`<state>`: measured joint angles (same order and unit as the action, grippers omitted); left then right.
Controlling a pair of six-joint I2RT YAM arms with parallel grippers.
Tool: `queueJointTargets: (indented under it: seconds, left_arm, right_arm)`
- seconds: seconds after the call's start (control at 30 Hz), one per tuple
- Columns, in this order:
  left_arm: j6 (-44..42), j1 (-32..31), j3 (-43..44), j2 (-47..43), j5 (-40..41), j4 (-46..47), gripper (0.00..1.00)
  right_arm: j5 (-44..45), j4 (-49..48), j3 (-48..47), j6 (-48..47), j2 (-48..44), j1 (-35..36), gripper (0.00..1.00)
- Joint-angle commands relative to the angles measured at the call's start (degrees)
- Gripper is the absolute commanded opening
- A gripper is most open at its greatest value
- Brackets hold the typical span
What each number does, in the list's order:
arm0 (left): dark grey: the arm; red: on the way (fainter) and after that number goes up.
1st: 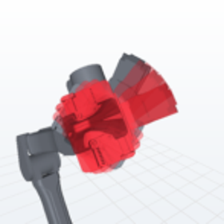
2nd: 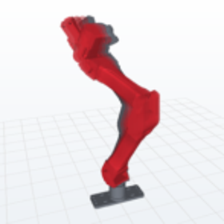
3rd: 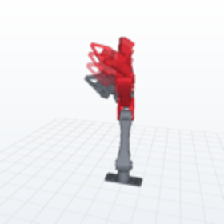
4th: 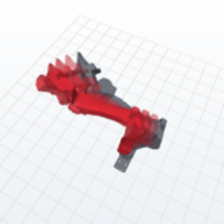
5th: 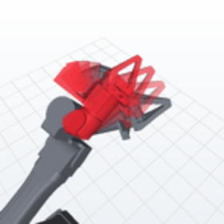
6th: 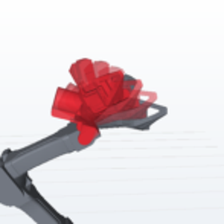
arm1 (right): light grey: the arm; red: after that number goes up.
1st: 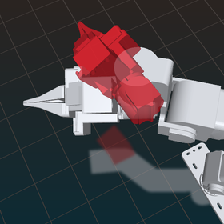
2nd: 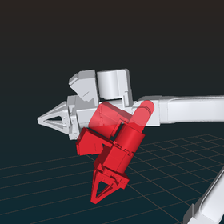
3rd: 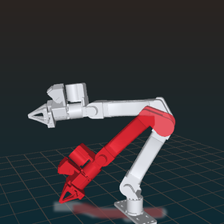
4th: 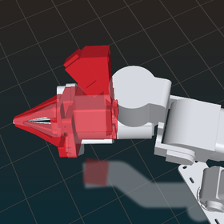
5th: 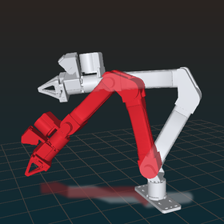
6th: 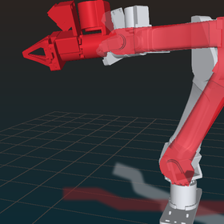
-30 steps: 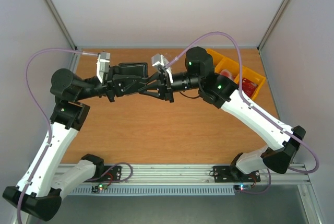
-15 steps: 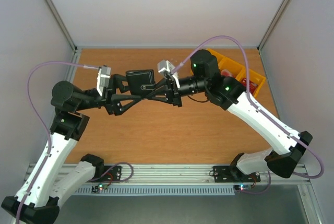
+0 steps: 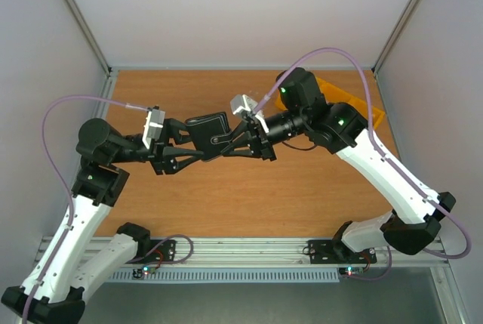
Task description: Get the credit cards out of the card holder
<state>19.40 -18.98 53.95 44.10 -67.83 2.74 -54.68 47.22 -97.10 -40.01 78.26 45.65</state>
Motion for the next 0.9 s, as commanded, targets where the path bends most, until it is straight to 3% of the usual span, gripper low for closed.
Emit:
queueJointTargets:
  seconds: [0.0, 0.1, 0.27, 0.3, 0.33, 0.37, 0.4, 0.47, 0.5, 0.63, 0.7, 0.77, 0.87]
  left_arm:
    - [-0.8, -0.8, -1.1, -0.1, -1.8, 5.2, 0.57]
    - [1.2, -0.9, -1.3, 0.6, -0.9, 6.2, 0.49]
    - [1.8, -1.1, -1.6, 0.9, 1.3, 6.9, 0.06]
    - [1.4, -1.0, -1.8, 0.9, 1.9, 7.1, 0.01]
    - [1.1, -1.1, -1.9, 0.8, 3.1, 7.2, 0.00]
    - [1.1, -1.1, -2.0, 0.8, 4.5, 7.2, 0.00]
    - [1.5, -1.1, -2.3, 0.6, 6.7, 6.8, 0.00]
    - [1.8, -1.1, -2.8, -0.1, 13.2, 3.3, 0.00]
    - [0.7, -1.1, -3.0, -0.7, 17.3, 0.5, 0.00]
    - [-7.8, -1.0, -3.7, -2.7, 33.4, -9.3, 0.00]
    - [-11.5, -1.1, -3.7, -3.1, 38.9, -11.9, 0.00]
    - [-14.2, -1.1, -4.0, -3.2, 42.6, -13.4, 0.00]
    - [-17.3, -1.1, -4.6, -3.0, 47.1, -15.2, 0.00]
  right_arm:
    - [-0.5, 1.7, -1.2, -1.6, 1.4, 0.1, 0.01]
    - [-1.2, 1.9, -2.0, -1.9, 2.0, 0.1, 0.01]
    - [0.9, 2.7, -2.8, -2.4, 2.9, 0.1, 0.01]
    - [2.4, 2.8, -2.9, -2.5, 2.9, 0.1, 0.01]
    - [4.6, 2.7, -2.8, -2.4, 2.8, 0.1, 0.02]
    - [7.6, 2.2, -2.4, -1.6, 2.6, 0.1, 0.08]
    - [10.9, 1.6, -2.1, -0.5, 2.3, 0.0, 0.21]
    - [19.5, -0.1, -1.3, 1.9, 1.3, -0.2, 0.56]
    - [25.0, -1.1, -0.5, 3.3, 0.5, -0.5, 0.61]
    - [48.7, -5.4, 3.1, 8.7, -4.2, -1.1, 0.63]
    - [57.5, -7.2, 3.8, 12.8, -5.4, -0.7, 0.55]
    - [59.0, -13.2, 6.6, 14.1, -5.9, 1.8, 0.48]
    - [62.4, -18.2, 7.5, 12.2, -1.8, 9.0, 0.50]
